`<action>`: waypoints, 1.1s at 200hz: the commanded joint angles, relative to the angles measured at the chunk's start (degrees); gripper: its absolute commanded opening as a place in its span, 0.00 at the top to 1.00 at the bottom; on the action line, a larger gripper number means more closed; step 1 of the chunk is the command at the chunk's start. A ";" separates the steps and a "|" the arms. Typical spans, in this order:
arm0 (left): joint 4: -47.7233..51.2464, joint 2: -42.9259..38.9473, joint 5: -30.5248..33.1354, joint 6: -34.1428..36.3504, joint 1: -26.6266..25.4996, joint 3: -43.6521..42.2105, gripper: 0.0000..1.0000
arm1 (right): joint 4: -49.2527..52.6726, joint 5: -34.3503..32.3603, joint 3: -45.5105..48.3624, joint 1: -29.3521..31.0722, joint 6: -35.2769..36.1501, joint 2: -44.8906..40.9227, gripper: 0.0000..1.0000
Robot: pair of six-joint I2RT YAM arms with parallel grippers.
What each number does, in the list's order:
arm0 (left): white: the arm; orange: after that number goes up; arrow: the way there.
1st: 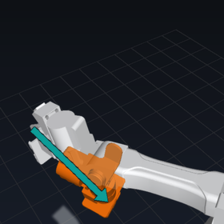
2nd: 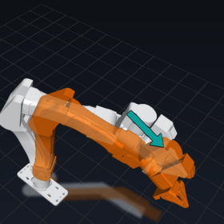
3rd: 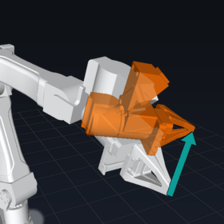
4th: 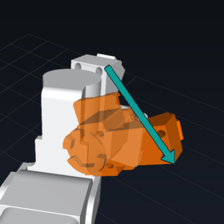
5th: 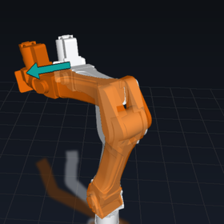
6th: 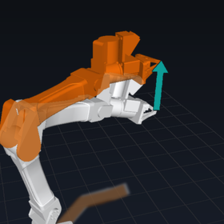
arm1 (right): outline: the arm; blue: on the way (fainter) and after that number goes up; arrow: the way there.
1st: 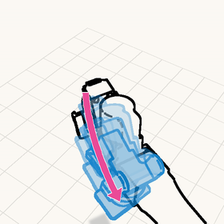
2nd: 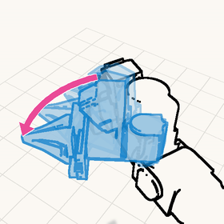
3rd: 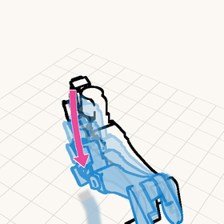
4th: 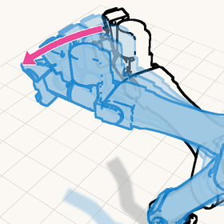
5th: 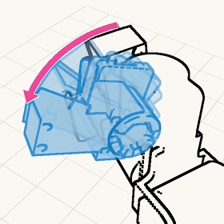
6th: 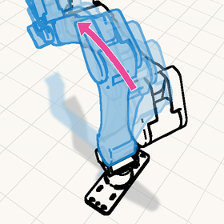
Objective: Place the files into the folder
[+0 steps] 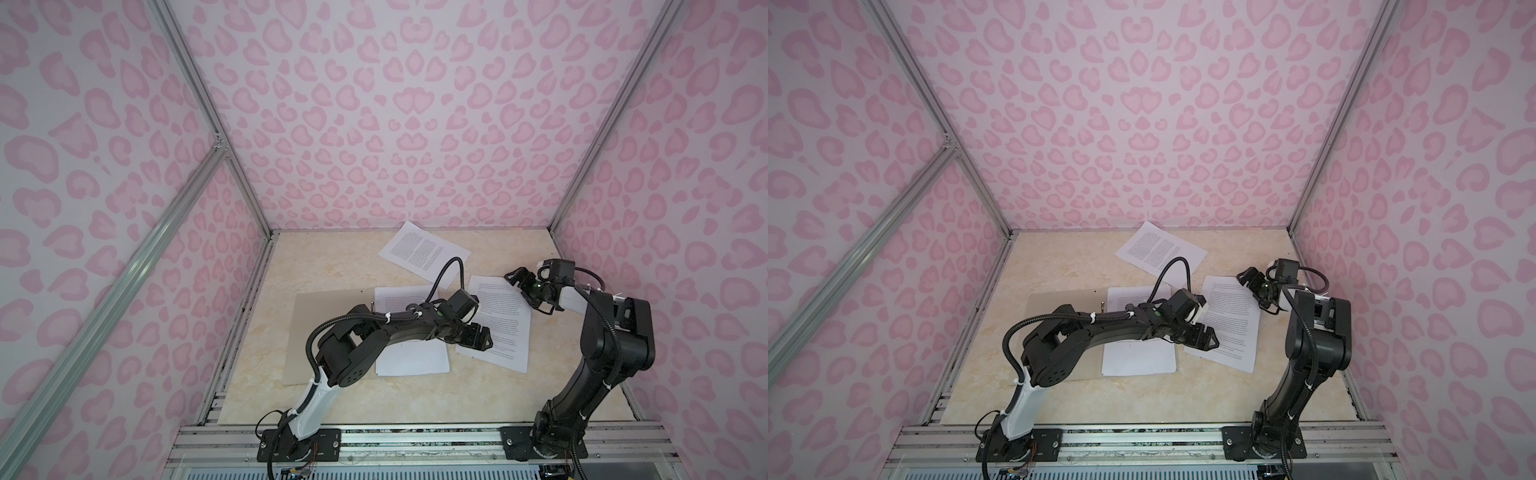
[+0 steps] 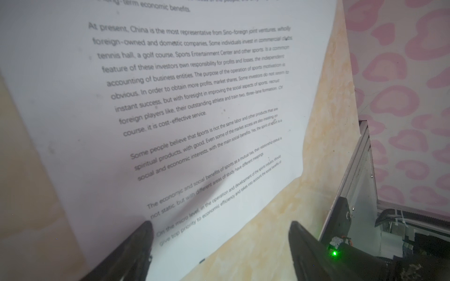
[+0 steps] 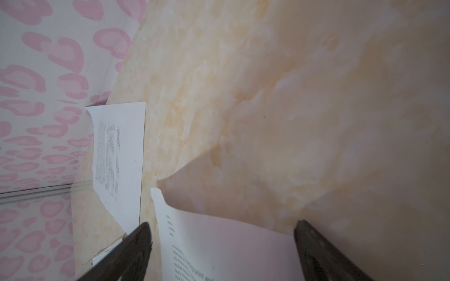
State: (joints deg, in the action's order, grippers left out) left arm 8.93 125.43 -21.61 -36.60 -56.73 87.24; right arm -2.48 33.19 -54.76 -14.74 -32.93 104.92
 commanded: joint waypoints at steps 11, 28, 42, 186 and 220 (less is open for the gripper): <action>5.30 1.49 2.53 -1.05 0.13 -0.67 0.11 | 7.30 2.44 7.04 0.15 -2.80 -4.58 0.05; 5.06 1.51 2.45 -1.35 0.13 -0.91 0.11 | 6.01 3.86 11.18 -0.18 -3.81 -8.62 0.03; 4.57 1.52 2.45 -1.58 0.21 -1.24 0.11 | 5.50 5.74 14.02 -0.65 -4.49 -11.46 0.03; 3.41 2.12 1.39 -2.42 0.61 -2.16 0.12 | 11.68 4.28 26.41 -2.97 -15.87 -41.67 0.02; 3.37 2.28 1.04 -2.50 0.74 -2.16 0.12 | 12.20 2.30 30.43 -2.48 -18.38 -47.32 0.02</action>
State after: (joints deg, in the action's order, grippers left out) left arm 4.21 126.10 -23.51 -38.57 -56.05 85.95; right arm 6.81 38.54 -26.44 -17.45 -49.08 60.51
